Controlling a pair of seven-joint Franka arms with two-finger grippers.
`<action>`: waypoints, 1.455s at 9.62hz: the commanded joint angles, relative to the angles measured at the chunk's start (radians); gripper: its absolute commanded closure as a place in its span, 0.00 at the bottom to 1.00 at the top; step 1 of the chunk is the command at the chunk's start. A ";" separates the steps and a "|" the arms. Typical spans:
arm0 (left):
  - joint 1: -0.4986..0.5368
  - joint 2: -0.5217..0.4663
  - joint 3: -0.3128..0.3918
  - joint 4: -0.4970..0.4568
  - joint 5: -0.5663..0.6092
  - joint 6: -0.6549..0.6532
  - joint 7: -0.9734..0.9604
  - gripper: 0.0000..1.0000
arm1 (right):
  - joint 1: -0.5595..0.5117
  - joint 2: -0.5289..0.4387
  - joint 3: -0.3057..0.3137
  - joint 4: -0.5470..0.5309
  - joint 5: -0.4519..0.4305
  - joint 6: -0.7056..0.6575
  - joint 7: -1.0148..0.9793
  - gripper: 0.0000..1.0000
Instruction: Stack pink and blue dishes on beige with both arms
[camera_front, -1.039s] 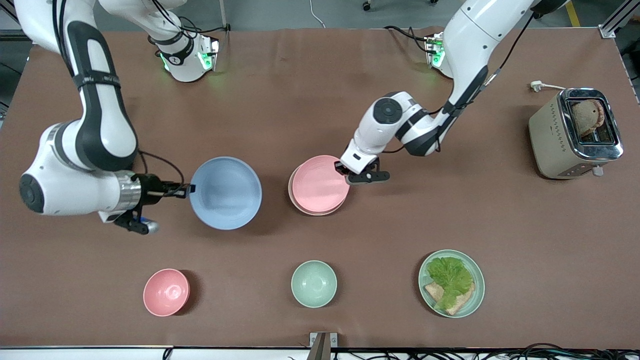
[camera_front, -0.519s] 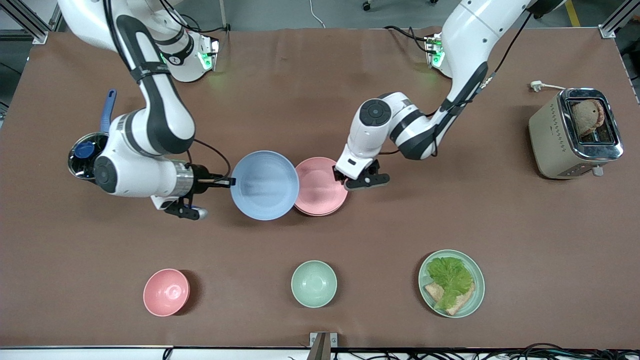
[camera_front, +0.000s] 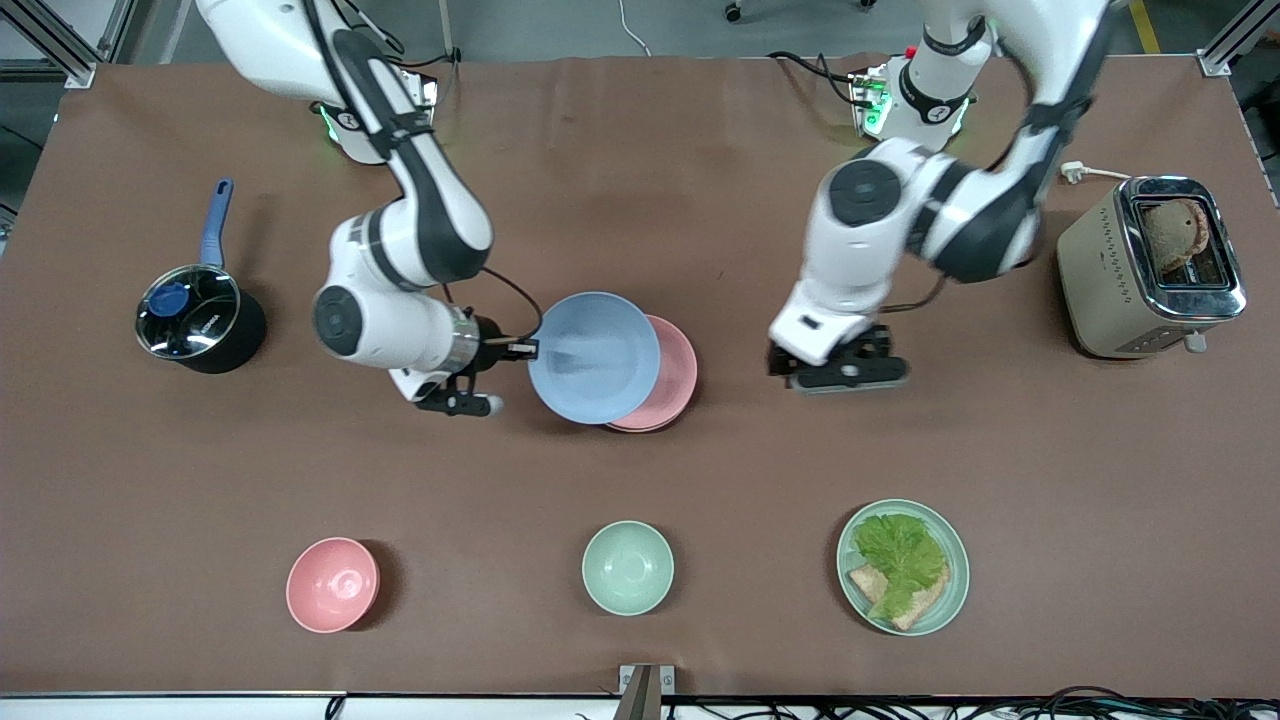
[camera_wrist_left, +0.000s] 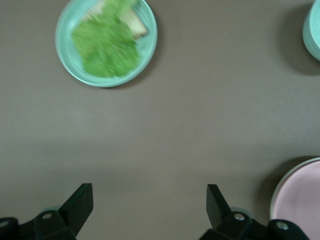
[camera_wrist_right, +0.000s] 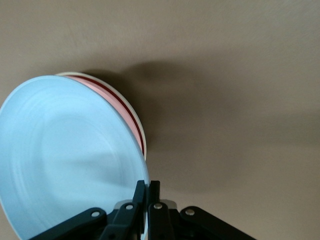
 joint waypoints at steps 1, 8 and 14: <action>-0.003 -0.105 0.125 -0.019 -0.173 -0.107 0.304 0.00 | 0.046 0.008 -0.008 -0.045 0.038 0.088 0.018 0.97; 0.049 -0.213 0.362 0.361 -0.231 -0.618 0.625 0.00 | 0.111 0.066 -0.011 -0.034 0.053 0.167 0.086 0.01; 0.135 -0.294 0.334 0.387 -0.283 -0.778 0.637 0.00 | 0.097 -0.147 -0.265 0.155 -0.227 -0.273 0.084 0.00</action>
